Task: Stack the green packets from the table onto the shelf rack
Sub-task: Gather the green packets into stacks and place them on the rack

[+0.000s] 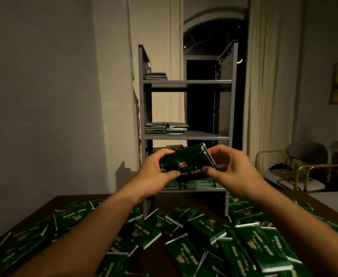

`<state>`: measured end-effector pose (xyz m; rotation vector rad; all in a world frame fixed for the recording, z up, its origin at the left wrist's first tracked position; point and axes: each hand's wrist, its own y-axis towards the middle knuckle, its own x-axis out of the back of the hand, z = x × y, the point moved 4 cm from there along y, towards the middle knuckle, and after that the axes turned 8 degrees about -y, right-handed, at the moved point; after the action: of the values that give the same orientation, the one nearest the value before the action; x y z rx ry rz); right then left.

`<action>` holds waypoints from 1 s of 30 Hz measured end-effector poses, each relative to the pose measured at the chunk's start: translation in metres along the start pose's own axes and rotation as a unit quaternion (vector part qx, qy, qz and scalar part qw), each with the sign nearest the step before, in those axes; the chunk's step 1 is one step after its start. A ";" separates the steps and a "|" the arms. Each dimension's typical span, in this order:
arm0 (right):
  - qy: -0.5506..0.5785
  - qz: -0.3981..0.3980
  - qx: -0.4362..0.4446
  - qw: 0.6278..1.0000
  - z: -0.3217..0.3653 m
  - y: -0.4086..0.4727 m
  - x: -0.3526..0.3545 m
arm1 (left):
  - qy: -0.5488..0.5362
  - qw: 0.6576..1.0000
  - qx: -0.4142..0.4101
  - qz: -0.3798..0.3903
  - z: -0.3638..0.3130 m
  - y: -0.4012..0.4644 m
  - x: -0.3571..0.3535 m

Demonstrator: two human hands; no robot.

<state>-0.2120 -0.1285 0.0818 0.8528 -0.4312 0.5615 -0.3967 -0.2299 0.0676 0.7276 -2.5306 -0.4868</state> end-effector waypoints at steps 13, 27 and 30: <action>-0.384 -0.173 0.147 0.895 0.001 0.085 0.045 | 0.390 0.900 -0.195 0.003 -0.022 0.083 -0.014; -0.435 -0.032 0.139 0.889 -0.041 0.151 0.015 | 0.444 0.812 -0.376 0.045 -0.010 0.099 -0.053; -0.445 -0.068 0.170 0.876 -0.043 0.135 0.022 | 0.467 0.793 -0.388 0.049 -0.006 0.099 -0.059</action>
<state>-0.2733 -0.0164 0.1470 1.4626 -1.1238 0.0703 -0.3897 -0.1186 0.0975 0.3493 -1.2512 -0.8004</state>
